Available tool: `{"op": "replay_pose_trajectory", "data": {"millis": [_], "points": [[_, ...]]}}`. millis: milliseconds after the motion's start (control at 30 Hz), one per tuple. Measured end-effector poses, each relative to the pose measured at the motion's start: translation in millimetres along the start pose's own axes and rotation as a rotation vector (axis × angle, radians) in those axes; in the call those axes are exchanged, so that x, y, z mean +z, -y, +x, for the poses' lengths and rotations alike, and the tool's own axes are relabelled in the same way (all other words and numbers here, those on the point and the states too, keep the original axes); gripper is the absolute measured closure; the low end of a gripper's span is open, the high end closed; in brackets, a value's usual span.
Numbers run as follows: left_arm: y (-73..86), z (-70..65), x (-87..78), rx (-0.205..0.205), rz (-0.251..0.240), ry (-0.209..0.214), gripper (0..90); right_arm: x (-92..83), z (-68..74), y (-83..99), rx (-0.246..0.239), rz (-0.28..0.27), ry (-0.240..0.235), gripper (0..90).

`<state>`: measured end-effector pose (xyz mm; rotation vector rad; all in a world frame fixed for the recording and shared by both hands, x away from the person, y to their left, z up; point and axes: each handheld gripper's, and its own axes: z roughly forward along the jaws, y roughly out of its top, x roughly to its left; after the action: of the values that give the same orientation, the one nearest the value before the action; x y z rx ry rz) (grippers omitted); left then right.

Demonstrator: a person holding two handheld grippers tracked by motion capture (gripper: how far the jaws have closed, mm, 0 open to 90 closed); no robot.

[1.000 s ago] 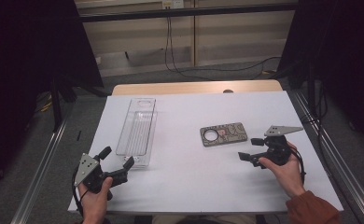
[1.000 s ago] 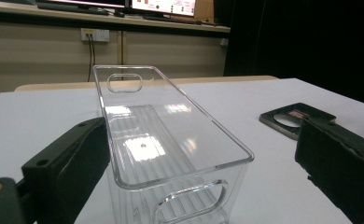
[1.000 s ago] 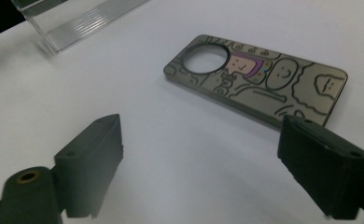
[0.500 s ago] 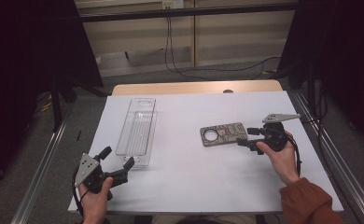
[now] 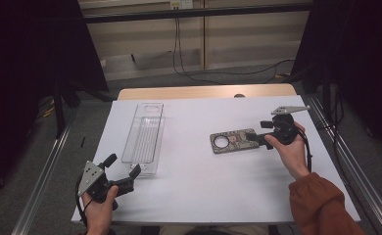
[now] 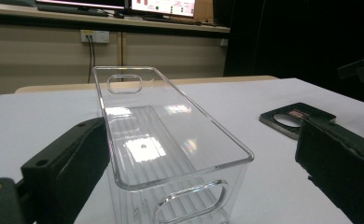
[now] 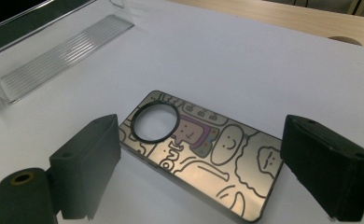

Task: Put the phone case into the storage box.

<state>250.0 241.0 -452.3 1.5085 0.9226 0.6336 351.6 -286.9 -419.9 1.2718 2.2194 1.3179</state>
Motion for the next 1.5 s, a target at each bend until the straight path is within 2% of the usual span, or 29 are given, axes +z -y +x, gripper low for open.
{"op": "replay_pose_trajectory", "data": {"millis": [233, 333, 700, 767, 867, 900, 1100, 1167, 1467, 1500], "points": [[0.3, 1.2, 0.5, 0.0, 0.007, 0.005, 2.9, 8.3, -6.5, -16.8, -0.003, 0.029, 0.009, 17.8], [0.4, 1.0, 0.6, 0.0, 0.01, 0.005, 2.9, 13.4, -9.2, -22.9, -0.012, 0.058, 0.006, 24.9], [0.3, 1.8, 0.2, -0.002, 0.01, -0.002, 2.9, 25.7, -26.9, -42.9, -0.006, 0.128, 0.014, 59.9], [0.2, 2.1, 0.2, -0.005, 0.007, -0.001, 2.9, 28.0, -29.8, -44.6, 0.012, 0.139, 0.008, 63.9], [0.3, 2.2, 0.0, -0.005, 0.007, -0.006, 2.9, 31.0, -32.4, -45.7, 0.002, 0.148, 0.011, 68.5], [0.3, 2.2, 0.0, -0.006, 0.007, -0.006, 2.9, 34.2, -33.6, -46.8, 0.006, 0.163, 0.013, 73.7], [0.1, 1.8, 0.3, 0.0, 0.006, 0.01, 2.9, 44.7, -36.5, -49.8, -0.005, 0.193, -0.004, 90.0], [0.3, 1.7, 0.4, -0.004, 0.007, 0.005, 2.9, 49.2, -38.6, -50.0, -0.007, 0.194, -0.011, 90.0], [0.4, 1.1, 0.6, 0.005, 0.014, 0.008, 2.9, 70.4, -47.7, -51.2, 0.002, 0.262, 0.037, 90.0], [0.5, 1.0, 0.8, 0.005, 0.014, 0.008, 2.9, 73.7, -49.3, -50.6, -0.01, 0.275, 0.039, 90.0]]}}
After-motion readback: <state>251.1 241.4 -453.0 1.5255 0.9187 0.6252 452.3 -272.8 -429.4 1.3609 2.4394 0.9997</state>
